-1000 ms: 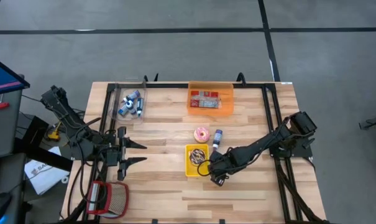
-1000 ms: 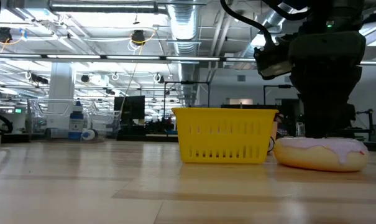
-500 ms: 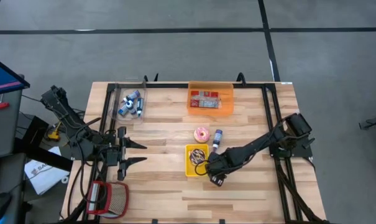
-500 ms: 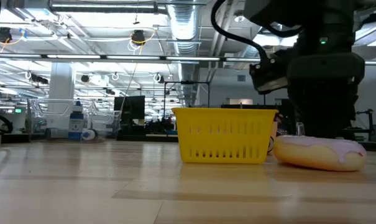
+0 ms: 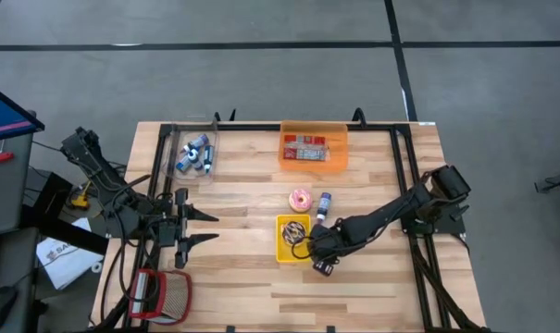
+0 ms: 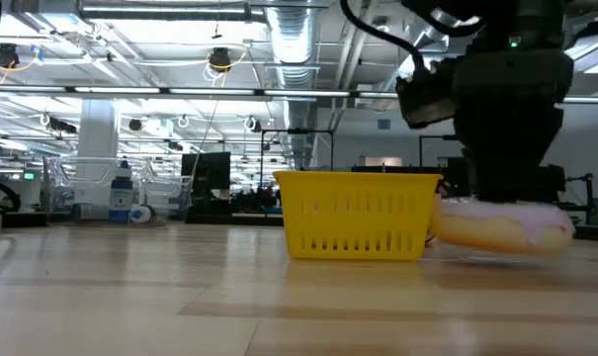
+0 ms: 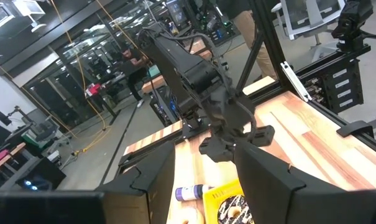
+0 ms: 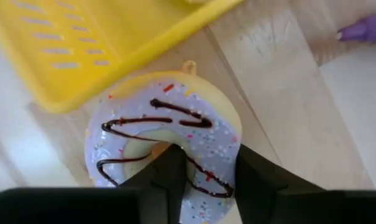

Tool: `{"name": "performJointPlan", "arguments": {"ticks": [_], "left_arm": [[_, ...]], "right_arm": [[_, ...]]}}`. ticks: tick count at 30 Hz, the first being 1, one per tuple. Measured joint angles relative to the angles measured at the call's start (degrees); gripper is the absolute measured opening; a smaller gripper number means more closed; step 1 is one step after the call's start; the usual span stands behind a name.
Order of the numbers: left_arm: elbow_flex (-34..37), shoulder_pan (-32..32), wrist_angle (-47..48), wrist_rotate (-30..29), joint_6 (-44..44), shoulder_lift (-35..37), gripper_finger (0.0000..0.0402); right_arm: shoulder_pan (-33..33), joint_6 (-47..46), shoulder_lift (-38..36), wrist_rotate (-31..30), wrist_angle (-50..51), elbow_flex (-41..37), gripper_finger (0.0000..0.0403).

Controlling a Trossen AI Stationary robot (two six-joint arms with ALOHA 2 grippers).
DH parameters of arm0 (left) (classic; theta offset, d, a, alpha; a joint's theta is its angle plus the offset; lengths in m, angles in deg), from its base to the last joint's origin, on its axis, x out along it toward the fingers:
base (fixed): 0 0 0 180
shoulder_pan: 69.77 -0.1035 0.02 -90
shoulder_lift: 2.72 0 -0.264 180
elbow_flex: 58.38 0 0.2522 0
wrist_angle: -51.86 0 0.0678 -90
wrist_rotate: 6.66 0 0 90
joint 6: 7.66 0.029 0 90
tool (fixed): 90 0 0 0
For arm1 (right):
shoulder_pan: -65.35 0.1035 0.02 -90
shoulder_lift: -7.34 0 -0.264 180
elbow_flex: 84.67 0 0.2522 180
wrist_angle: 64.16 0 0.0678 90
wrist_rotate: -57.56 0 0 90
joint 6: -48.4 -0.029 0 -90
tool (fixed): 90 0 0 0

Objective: Pick & Place Food Item
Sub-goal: Put the purple donut into the yellow bin

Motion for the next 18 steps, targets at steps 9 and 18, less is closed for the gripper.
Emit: {"name": "performJointPlan", "arguments": {"ticks": [9, 18], "left_arm": [[0.0, 0.0, 0.0, 0.0, 0.0, 0.0, 0.0161], [0.0, 0.0, 0.0, 0.0, 0.0, 0.0, 0.0158]], "right_arm": [[0.1, -1.1, -9.3, -2.6, 0.2, 0.0, 0.0089], [-0.8, 0.7, -12.3, -4.8, 0.7, 1.2, 0.0089]]}}
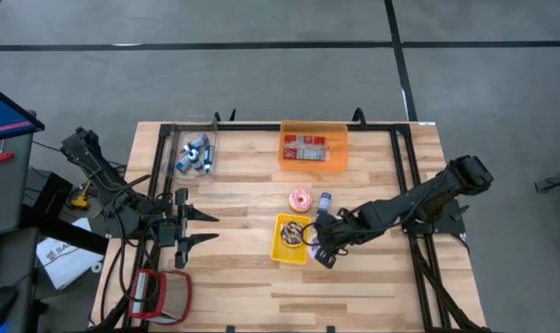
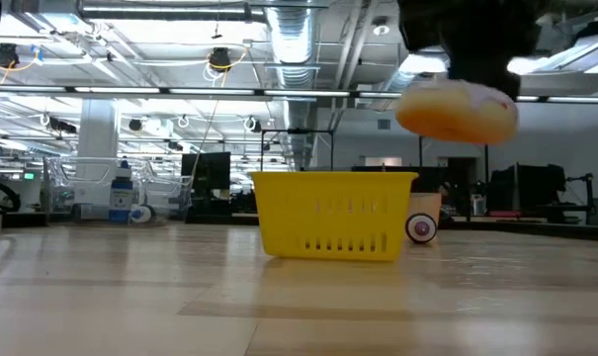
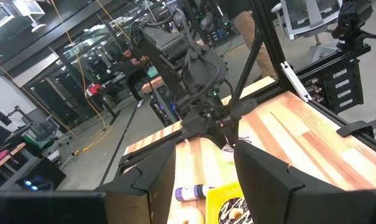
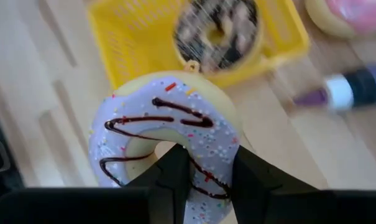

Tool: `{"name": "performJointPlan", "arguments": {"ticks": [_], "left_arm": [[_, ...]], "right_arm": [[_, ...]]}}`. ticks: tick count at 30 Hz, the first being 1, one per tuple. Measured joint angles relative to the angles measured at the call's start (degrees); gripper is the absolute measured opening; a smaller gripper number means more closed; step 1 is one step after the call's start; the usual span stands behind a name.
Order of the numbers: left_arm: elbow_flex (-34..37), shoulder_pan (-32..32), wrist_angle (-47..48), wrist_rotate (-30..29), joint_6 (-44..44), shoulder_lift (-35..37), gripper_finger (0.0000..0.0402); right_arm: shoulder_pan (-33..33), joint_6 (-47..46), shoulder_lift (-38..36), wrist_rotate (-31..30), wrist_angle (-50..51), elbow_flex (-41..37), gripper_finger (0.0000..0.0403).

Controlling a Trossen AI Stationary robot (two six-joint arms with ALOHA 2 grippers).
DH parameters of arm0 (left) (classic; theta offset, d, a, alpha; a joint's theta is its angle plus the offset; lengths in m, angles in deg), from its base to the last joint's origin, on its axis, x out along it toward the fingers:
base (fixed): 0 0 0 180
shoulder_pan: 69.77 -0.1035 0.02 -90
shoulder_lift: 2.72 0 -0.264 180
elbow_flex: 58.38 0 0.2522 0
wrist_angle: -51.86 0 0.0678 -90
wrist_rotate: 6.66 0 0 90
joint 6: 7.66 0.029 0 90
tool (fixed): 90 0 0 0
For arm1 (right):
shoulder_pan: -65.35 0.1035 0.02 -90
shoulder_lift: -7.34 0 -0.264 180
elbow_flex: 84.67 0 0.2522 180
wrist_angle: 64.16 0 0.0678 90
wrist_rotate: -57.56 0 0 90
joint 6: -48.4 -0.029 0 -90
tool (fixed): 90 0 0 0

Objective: Pick & Place Food Item
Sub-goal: Put the purple donut into the yellow bin

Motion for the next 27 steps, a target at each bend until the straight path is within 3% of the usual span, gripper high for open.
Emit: {"name": "performJointPlan", "arguments": {"ticks": [6, 14, 20, 27], "left_arm": [[0.0, 0.0, 0.0, 0.0, 0.0, 0.0, 0.0158], [0.0, 0.0, 0.0, 0.0, -0.1, 0.0, 0.0158], [0.0, 0.6, 0.6, 0.0, -0.3, 0.0, 0.0158], [0.0, 1.9, 0.5, -0.1, -0.2, 0.0, 0.0158]], "right_arm": [[-2.1, 8.3, 6.2, 0.0, 0.9, 9.3, 0.0089], [-5.7, 16.4, 17.0, 1.5, 11.8, 23.7, 0.0089], [-8.9, 20.4, 21.8, 6.2, 12.9, 27.1, 0.0089], [-10.9, 22.0, 22.6, 7.4, 11.1, 27.2, 0.0089]]}}
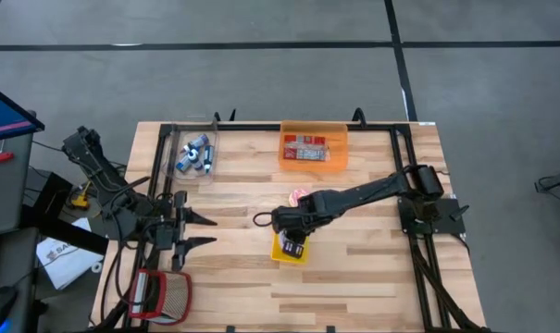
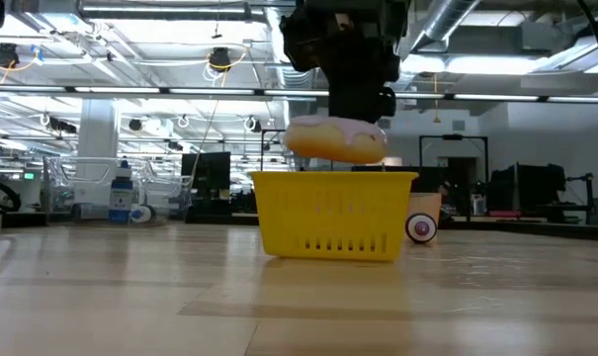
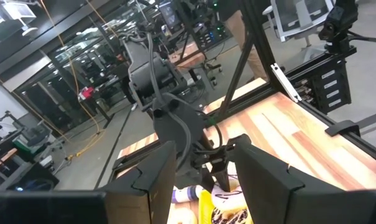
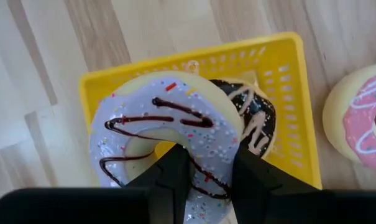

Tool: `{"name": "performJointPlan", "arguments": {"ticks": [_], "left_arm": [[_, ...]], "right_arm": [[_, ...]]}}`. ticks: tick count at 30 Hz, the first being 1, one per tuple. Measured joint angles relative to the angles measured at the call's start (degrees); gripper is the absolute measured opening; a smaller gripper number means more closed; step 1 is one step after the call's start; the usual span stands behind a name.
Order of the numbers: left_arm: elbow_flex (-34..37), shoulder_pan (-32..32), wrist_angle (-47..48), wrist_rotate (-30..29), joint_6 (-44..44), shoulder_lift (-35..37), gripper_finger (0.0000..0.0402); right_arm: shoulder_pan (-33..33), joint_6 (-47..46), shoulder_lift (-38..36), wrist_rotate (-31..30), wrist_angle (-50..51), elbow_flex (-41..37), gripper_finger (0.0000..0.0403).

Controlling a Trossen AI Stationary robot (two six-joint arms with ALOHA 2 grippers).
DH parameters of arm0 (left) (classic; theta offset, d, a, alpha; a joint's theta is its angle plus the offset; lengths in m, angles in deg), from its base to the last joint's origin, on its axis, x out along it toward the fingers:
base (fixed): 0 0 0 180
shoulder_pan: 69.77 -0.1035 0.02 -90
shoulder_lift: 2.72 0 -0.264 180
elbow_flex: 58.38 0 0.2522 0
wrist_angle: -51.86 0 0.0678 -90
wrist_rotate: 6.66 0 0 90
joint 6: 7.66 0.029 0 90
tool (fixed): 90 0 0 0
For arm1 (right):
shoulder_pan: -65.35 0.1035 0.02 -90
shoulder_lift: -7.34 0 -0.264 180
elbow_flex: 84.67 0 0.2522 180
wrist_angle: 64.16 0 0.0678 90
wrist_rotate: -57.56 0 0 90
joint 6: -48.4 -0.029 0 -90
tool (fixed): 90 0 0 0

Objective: Pick & Place Food Item
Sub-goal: Put the purple donut into the yellow bin

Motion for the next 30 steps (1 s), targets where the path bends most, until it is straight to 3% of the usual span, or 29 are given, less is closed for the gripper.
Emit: {"name": "performJointPlan", "arguments": {"ticks": [30], "left_arm": [[0.0, 0.0, -0.1, -0.3, -0.2, 0.0, 0.0158]], "right_arm": [[-4.5, 4.7, 1.8, 0.4, 2.0, -0.2, 0.0089]]}}
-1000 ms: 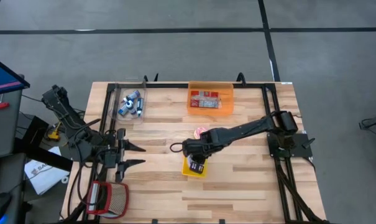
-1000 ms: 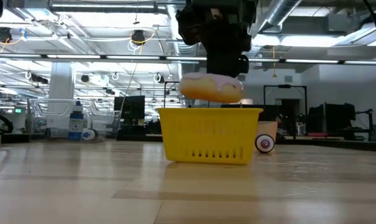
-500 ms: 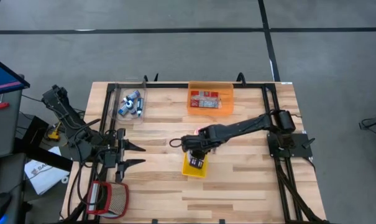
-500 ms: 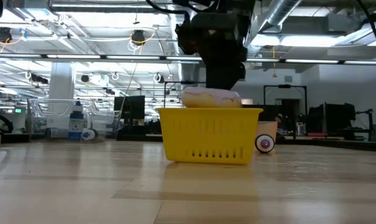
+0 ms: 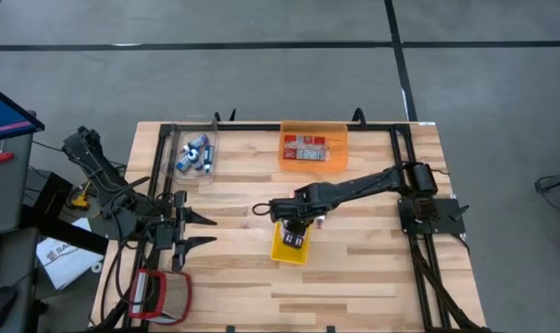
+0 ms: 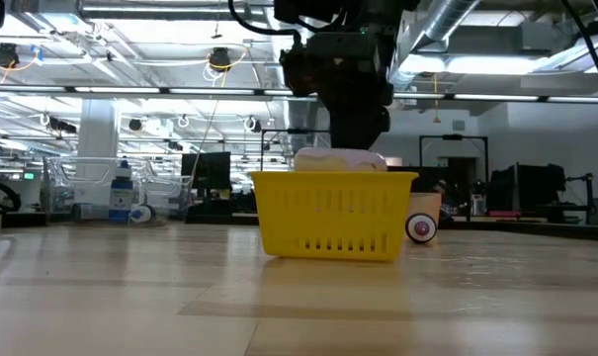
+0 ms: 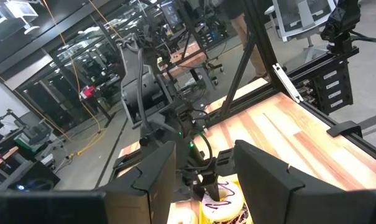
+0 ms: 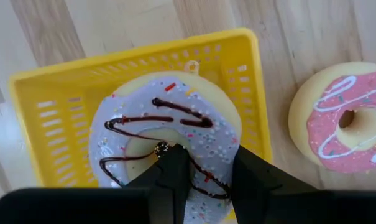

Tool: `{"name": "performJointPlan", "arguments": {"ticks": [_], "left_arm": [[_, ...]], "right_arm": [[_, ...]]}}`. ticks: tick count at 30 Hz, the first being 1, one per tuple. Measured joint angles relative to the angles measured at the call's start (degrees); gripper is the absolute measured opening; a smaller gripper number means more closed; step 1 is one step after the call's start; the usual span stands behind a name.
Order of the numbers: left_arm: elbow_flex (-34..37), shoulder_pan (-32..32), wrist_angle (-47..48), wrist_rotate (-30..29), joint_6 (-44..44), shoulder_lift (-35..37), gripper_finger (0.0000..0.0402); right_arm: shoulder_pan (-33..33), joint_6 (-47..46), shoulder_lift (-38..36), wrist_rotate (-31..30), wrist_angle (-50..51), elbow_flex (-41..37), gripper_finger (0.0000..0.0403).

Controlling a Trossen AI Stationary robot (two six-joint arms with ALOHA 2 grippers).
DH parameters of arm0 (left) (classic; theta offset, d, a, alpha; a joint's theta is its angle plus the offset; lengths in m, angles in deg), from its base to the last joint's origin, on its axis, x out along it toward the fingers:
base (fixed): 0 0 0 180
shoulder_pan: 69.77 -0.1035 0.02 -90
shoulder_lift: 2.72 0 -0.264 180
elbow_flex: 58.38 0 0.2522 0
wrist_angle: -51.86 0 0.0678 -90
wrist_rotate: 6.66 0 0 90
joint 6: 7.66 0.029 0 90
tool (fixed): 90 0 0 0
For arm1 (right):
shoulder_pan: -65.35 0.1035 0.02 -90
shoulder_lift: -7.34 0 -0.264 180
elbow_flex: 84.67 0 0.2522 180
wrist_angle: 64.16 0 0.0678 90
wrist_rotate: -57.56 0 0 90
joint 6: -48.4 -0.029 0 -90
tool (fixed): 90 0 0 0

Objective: Pick & Place Food Item
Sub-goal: Put the purple donut into the yellow bin

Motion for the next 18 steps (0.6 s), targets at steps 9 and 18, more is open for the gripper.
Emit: {"name": "performJointPlan", "arguments": {"ticks": [9, 18], "left_arm": [[0.0, 0.0, 0.0, 0.0, 0.0, 0.0, 0.0158], [0.0, 0.0, 0.0, 0.0, -0.2, 0.0, 0.0158]], "right_arm": [[-0.1, 0.0, 0.0, 0.9, -0.2, 0.0, 0.0089], [-0.1, 0.2, 0.0, 1.9, -1.8, -2.6, 0.009]]}}
